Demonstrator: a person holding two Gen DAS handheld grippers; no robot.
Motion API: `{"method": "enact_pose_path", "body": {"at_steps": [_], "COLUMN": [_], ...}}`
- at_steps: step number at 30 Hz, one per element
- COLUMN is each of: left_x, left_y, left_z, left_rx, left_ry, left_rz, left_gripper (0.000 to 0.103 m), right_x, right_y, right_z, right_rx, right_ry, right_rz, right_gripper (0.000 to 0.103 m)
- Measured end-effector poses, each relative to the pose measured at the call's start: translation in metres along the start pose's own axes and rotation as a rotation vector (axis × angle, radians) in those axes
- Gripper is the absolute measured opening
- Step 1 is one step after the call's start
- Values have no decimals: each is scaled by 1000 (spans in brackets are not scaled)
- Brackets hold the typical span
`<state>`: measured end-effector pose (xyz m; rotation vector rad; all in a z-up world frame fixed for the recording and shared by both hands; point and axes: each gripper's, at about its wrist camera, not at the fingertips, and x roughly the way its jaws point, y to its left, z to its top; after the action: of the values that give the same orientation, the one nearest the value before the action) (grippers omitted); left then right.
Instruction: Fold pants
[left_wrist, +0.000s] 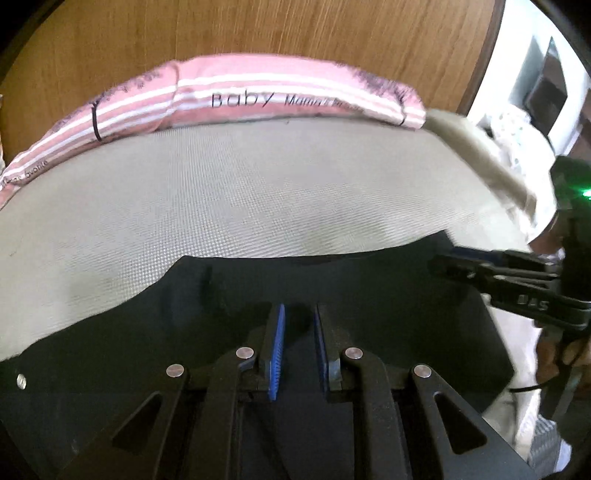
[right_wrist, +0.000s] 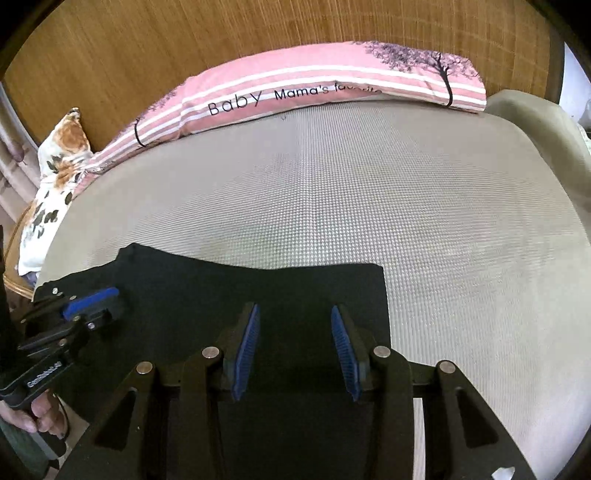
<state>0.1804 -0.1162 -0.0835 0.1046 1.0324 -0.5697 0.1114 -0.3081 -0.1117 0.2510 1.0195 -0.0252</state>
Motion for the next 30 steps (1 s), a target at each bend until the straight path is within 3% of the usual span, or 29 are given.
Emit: {"method": "enact_pose_path", "body": {"at_steps": [2,4,9,16,23,30], "left_x": [16,20,19,6,-13,-28], "left_y": [8,17,15,3,1,0], "left_z": [1,-2,-5,-16,-40,-61], "left_rx": [-30,-66,-17,8,15,32], "left_ry": [44,35,22,10,1,7], "left_rz": [8,-27,-19,55,95,122], "left_gripper": [17,17,17,22,32,32], "right_x": [8,16,24,15,0,-16], "right_y": [1,3,3,7,16,32], "right_z": [2,3,4,-5,-38,-71], "right_rx": [-17,-27,-19,-17,-9,-37], "right_ry": [2,10,3,0,30,38], "right_rz": [-18,-30,-32,-29,0,-8], "right_gripper": [37,37,37,37,39,47]}}
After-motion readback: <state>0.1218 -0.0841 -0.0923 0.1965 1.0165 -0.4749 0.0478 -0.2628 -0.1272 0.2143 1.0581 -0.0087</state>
